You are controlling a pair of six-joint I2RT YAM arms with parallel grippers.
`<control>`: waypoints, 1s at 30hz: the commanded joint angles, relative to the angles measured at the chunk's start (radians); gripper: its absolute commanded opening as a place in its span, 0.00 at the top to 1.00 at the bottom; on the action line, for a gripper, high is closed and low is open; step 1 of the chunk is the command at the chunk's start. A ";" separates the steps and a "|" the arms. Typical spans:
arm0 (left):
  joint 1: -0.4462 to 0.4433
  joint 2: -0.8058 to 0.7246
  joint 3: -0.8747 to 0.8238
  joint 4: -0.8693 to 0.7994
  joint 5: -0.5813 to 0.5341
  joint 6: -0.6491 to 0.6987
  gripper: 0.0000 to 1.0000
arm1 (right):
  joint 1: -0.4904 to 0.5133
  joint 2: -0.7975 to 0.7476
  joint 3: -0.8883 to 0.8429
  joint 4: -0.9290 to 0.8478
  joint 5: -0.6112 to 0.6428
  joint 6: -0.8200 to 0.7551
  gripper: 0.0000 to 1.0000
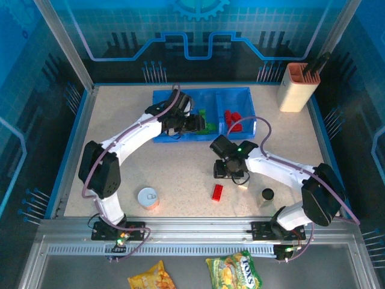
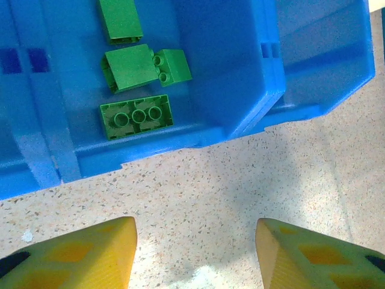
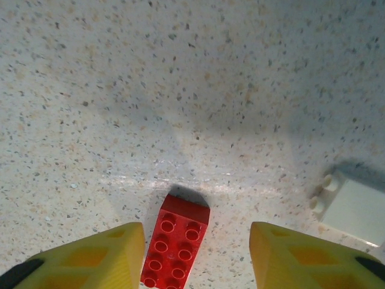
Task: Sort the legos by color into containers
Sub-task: Pick up the lego from the bottom-center of the table.
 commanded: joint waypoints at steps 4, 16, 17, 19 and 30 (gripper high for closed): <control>0.004 -0.073 -0.059 0.010 -0.044 0.040 0.45 | 0.049 0.059 -0.022 0.022 -0.009 0.135 0.49; 0.005 -0.096 -0.088 0.016 -0.055 0.046 0.44 | 0.136 0.200 -0.002 0.050 -0.061 0.272 0.49; 0.004 -0.095 -0.089 0.014 -0.057 0.046 0.44 | 0.136 0.205 0.004 0.040 -0.056 0.273 0.49; 0.005 -0.097 -0.093 0.015 -0.060 0.050 0.44 | 0.136 0.208 0.014 0.015 -0.040 0.272 0.49; 0.004 -0.089 -0.108 0.034 -0.057 0.044 0.44 | 0.144 0.164 0.087 -0.100 0.046 0.252 0.49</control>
